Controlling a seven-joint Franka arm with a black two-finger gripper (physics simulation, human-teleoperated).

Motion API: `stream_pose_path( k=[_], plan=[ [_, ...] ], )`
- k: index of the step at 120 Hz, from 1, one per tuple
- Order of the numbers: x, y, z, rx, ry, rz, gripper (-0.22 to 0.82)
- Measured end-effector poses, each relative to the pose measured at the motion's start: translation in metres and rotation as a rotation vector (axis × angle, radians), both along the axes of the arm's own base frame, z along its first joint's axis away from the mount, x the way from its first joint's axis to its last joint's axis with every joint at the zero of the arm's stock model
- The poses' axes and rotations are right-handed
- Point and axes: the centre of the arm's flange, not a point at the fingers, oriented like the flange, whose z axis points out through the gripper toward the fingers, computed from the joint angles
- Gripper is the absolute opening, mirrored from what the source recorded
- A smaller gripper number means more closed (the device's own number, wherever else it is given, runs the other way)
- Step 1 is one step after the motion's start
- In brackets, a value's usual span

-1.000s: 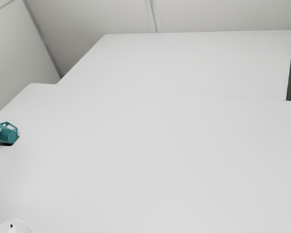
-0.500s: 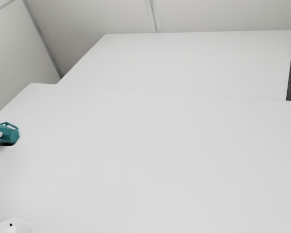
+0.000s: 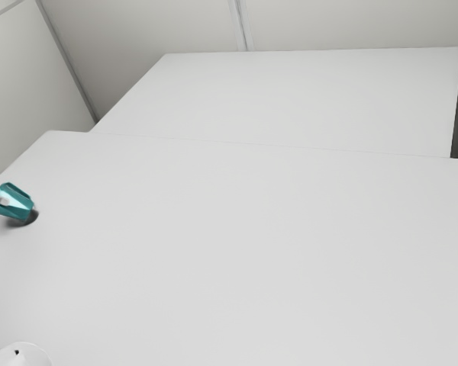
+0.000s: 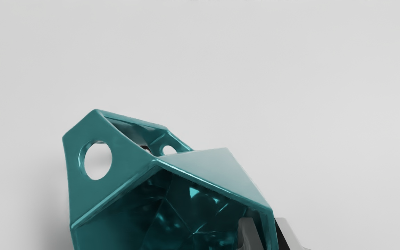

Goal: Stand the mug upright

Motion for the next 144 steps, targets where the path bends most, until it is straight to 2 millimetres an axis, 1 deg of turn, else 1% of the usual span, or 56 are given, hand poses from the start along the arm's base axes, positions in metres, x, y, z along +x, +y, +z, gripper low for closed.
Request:
stream_pose_path(
  k=[27,39,56,62,67,76,85,103,109,115,122,144],
  plan=[
    [0.002,-0.004,0.004,-0.008,-0.018,-0.025,-0.15],
    [0.003,-0.006,0.009,-0.005,-0.026,-0.034,-0.15],
    [0.005,-0.008,0.024,0.019,-0.034,-0.045,-0.16],
    [0.005,-0.009,0.025,0.022,-0.033,-0.048,-0.16],
    [0.005,-0.011,0.026,0.026,-0.032,-0.05,-0.16],
    [0.007,-0.017,0.035,0.039,-0.03,-0.054,-0.17],
    [0.02,-0.043,0.047,0.066,-0.009,-0.083,-0.17],
    [0.035,-0.099,0.067,0.137,0.023,-0.112,-0.17],
    [0.037,-0.118,0.073,0.165,0.032,-0.118,-0.17],
    [0.04,-0.143,0.078,0.199,0.049,-0.136,-0.17],
    [0.043,-0.168,0.082,0.239,0.066,-0.149,-0.17],
    [0.047,-0.239,0.091,0.337,0.102,-0.153,-0.17]
  ],
)
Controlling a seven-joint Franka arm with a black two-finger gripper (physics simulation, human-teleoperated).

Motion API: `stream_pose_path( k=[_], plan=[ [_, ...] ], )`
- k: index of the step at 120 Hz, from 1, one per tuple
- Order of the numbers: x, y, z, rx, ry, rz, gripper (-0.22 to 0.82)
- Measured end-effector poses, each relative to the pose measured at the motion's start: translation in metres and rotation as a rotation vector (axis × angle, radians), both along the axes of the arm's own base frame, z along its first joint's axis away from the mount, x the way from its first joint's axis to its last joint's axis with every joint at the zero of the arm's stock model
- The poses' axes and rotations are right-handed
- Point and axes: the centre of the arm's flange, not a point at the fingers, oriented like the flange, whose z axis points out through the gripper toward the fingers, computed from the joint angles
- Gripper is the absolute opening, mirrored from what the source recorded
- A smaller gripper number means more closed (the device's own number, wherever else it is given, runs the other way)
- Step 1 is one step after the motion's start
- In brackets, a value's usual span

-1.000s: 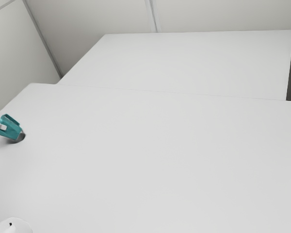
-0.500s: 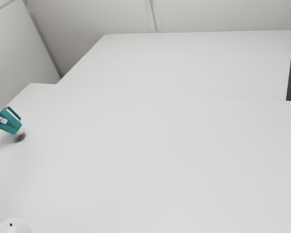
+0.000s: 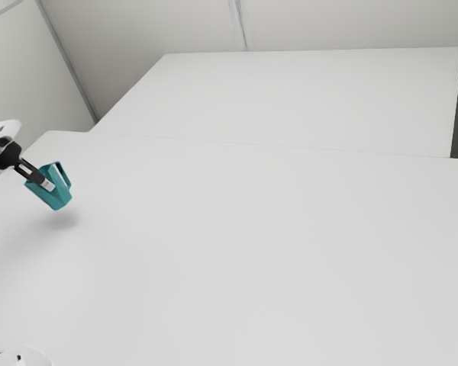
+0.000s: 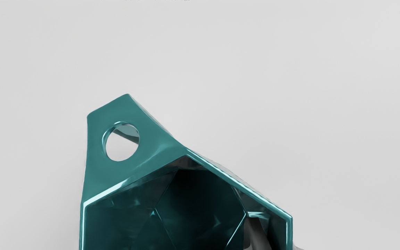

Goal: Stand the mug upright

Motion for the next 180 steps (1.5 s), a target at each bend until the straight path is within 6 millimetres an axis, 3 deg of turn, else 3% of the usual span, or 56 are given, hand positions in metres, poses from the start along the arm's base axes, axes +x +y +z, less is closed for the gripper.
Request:
stream_pose_path(
  k=[40,115,147,180],
  plan=[
    [0.027,-0.128,0.007,0.125,0.053,-0.035,-0.17],
    [0.028,-0.292,-0.019,0.201,0.093,0.043,-0.16],
    [0.021,-0.323,-0.038,0.212,0.088,0.1,-0.16],
    [0.025,-0.338,-0.043,0.206,0.038,0.147,-0.16]
  ],
)
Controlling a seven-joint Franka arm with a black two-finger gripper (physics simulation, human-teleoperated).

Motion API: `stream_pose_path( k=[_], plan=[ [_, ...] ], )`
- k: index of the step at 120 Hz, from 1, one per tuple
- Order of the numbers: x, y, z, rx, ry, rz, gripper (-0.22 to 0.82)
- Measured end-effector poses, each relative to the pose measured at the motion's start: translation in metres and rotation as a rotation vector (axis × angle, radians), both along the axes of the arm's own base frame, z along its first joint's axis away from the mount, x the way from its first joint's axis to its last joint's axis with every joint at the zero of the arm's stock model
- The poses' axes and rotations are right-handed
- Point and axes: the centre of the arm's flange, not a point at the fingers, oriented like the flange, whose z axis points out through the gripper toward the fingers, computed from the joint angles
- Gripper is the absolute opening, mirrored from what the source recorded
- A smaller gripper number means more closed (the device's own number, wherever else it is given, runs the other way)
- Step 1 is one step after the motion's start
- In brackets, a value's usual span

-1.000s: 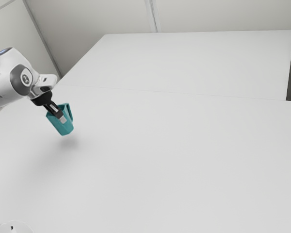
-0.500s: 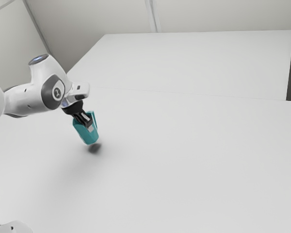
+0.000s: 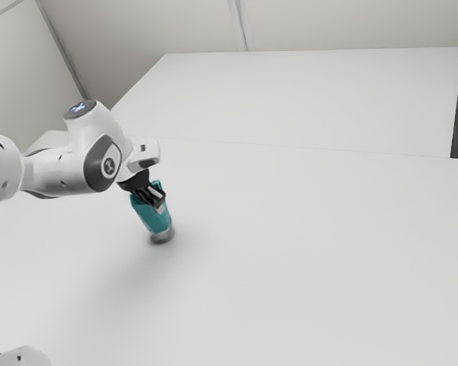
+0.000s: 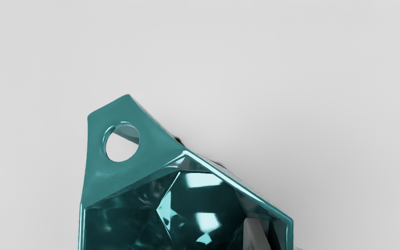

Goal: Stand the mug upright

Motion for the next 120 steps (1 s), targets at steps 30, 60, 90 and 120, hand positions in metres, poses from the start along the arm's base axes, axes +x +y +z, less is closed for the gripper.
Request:
stream_pose_path(
  k=[30,60,90,120],
  plan=[
    [-0.001,-0.005,-0.016,-0.015,-0.018,0.027,-0.16],
    [-0.002,-0.004,-0.024,-0.033,-0.02,0.057,-0.13],
    [-0.007,-0.004,-0.028,-0.035,-0.008,0.088,0.35],
    [-0.009,-0.014,0.011,0.04,-0.034,0.097,0.53]
  ],
)
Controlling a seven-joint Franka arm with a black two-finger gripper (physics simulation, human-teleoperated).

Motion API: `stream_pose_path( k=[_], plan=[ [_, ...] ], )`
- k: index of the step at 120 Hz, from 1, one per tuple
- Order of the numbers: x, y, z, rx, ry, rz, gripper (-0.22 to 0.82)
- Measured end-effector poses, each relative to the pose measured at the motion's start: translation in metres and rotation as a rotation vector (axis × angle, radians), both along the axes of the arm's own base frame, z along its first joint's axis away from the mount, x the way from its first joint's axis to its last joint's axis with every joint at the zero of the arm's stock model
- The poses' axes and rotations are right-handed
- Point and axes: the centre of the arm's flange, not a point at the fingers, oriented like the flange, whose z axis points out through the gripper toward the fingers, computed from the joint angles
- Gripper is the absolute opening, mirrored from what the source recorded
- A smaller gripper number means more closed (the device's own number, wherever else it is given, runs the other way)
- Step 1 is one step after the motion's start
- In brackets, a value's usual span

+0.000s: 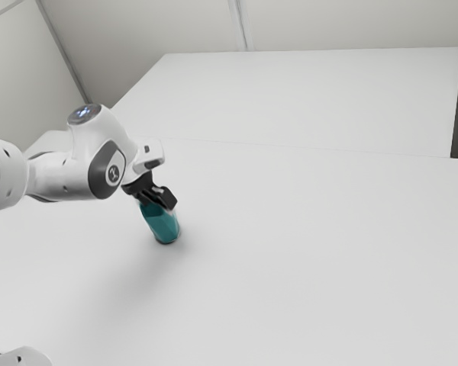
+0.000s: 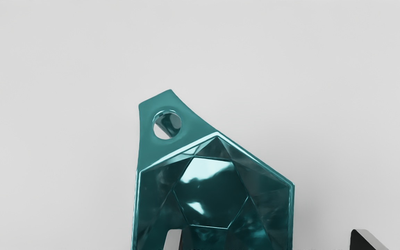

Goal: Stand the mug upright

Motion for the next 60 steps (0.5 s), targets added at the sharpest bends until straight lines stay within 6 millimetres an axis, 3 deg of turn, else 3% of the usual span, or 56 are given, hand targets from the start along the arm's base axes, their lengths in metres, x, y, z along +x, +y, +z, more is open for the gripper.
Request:
stream_pose_path(
  k=[13,35,60],
  plan=[
    [0.012,-0.003,0.036,0.007,-0.008,0.003,0.56],
    [0.041,-0.007,0.129,-0.024,-0.006,-0.014,0.58],
    [0.044,-0.005,0.227,-0.026,0.022,-0.017,0.6]
  ],
)
